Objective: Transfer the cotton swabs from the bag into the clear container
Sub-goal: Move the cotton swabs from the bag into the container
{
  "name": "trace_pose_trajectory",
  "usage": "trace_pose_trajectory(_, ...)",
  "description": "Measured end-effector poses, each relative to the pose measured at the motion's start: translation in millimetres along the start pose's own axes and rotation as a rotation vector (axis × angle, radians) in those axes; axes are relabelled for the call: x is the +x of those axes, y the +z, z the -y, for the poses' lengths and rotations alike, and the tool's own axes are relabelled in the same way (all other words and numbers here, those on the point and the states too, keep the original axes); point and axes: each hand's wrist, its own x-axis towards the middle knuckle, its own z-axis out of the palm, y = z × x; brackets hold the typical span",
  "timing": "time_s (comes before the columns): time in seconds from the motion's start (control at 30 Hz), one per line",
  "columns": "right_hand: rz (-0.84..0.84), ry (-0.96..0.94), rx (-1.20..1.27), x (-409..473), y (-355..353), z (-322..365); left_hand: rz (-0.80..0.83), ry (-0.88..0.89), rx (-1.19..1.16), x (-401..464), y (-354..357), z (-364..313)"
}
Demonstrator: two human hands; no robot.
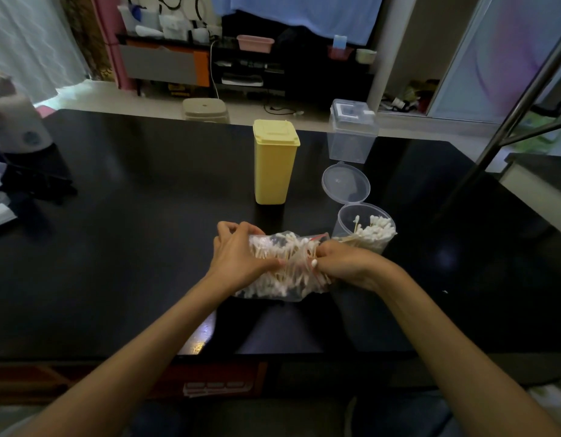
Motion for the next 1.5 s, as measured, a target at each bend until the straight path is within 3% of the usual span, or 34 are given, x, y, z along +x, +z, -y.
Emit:
trace_pose_trajectory(0.37,0.038,0.030,0.185,-1.2,-9.2,-3.6,0.089,0.110,0.013,1.0,-5.2,-2.6)
trace_pose_trajectory(0.63,-0.076,-0.039,0.201,4.8,6.5,5.6,0.255,0.245,0.345,-1.4,-12.9,-5.9)
trace_pose_trajectory(0.8,-0.088,-0.036,0.241,15.4,15.8,7.8,0.073,0.276,0.332,1.1,2.1,-0.1)
trace_pose_trajectory(1.03,0.241,-0.035,0.525,2.8,-9.7,3.6,0.008,0.355,0.372,6.2,11.2,6.9)
trace_pose_trajectory(1.2,0.304,-0.077,0.379,5.4,-0.3,-0.1,0.046,0.330,0.338,4.0,9.7,4.1)
trace_pose_trajectory(1.5,0.070,-0.043,0.131,21.1,5.0,-1.9,0.122,0.356,0.424,-2.5,5.9,-0.8)
